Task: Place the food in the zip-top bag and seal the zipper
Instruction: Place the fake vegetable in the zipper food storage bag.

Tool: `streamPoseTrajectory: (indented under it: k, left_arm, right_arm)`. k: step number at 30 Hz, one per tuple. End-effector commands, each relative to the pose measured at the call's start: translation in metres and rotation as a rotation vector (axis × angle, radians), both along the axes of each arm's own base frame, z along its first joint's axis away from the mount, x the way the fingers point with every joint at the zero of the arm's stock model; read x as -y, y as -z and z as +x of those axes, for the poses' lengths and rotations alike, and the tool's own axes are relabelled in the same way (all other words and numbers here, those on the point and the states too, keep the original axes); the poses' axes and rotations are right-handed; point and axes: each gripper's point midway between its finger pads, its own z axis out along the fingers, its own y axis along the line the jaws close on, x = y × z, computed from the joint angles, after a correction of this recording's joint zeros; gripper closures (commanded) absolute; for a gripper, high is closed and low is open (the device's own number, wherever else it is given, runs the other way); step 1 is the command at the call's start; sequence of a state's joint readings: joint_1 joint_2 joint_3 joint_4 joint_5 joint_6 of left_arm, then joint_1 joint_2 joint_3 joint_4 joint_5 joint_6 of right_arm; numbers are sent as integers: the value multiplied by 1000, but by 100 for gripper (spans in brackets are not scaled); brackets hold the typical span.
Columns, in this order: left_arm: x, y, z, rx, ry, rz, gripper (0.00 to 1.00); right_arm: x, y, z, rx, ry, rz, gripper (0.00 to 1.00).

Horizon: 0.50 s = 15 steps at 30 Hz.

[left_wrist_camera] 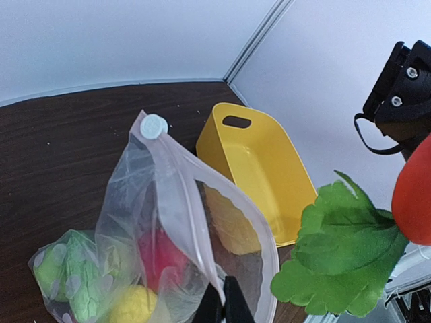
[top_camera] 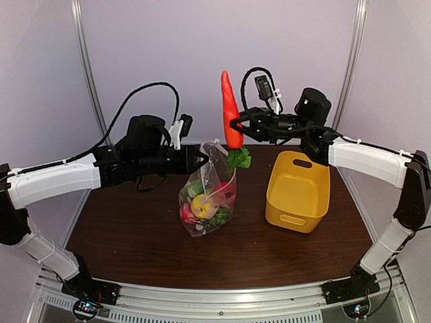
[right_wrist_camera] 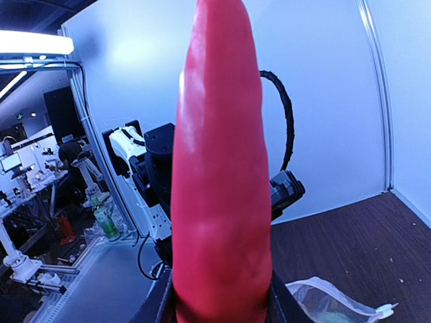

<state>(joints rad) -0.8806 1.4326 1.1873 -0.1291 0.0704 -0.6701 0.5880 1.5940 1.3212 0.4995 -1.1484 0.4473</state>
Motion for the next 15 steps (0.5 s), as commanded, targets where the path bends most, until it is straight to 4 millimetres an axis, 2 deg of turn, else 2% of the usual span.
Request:
streamPoseTrajectory:
  k: [1,6,11,15]
  left_arm:
    - [2,-28,-1,37,3,-74,100]
    - [-3,-36,-4,46,0,-88,100]
    - [-11,-46,-6,62,-20,-102,100]
    - [-15,-51,-8,67,-28,-113,100]
  right_arm:
    - [-1,-42,-12,-8,-50,194,92]
    - [-16,-26,-2,-16,-57,220,92]
    - [-31,21,15,-67,-46,172,92]
    - [-40,55,21,-116,-42,126,92]
